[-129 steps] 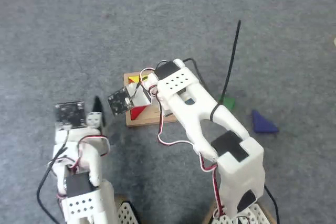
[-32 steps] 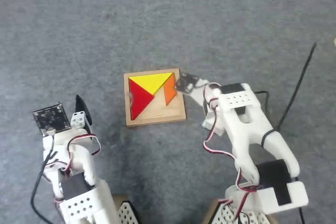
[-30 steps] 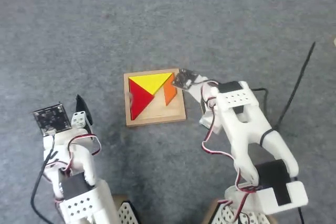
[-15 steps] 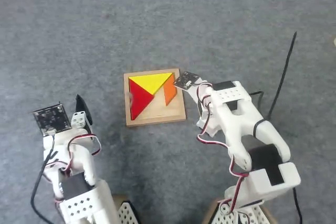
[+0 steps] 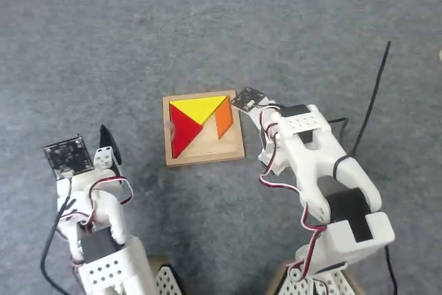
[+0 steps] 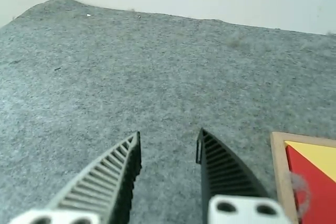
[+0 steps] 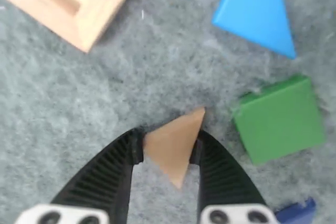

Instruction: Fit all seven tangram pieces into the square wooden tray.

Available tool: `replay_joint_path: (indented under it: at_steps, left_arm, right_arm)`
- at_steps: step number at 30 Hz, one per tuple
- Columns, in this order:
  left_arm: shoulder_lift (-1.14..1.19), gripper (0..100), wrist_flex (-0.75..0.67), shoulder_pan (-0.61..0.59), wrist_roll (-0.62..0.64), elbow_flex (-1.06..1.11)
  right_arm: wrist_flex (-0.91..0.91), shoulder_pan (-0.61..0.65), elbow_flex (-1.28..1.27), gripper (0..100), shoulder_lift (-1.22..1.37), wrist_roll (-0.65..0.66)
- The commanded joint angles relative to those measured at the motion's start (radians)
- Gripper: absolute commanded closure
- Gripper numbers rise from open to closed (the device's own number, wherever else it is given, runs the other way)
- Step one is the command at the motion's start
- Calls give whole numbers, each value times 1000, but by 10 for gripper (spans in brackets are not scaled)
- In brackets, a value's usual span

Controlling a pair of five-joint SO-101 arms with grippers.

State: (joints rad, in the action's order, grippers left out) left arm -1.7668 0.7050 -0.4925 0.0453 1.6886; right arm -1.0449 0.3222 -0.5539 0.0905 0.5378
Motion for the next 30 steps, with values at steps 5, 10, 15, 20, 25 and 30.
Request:
replay_joint_path:
  at_steps: [5, 10, 15, 20, 25, 30]
  left_arm:
    - [-8, 829, 6, 5, -12, -4]
    - [-8, 829, 6, 5, -12, -4]
    - [-11, 829, 18, 6, -12, -4]
    - [-11, 829, 18, 6, -12, -4]
    - [-11, 829, 18, 6, -12, -4]
    - [-11, 829, 18, 6, -12, -4]
  right_arm:
    - [-4, 39, 32, 950, -101, -20]
    - [-44, 96, 178, 950, -107, -147]
    - [-36, 214, 391, 953, -22, -241]
    - [-45, 283, 654, 954, 219, -316]
    - [-79, 282, 875, 954, 450, -425]
    - [-180, 283, 1053, 953, 575, -525]
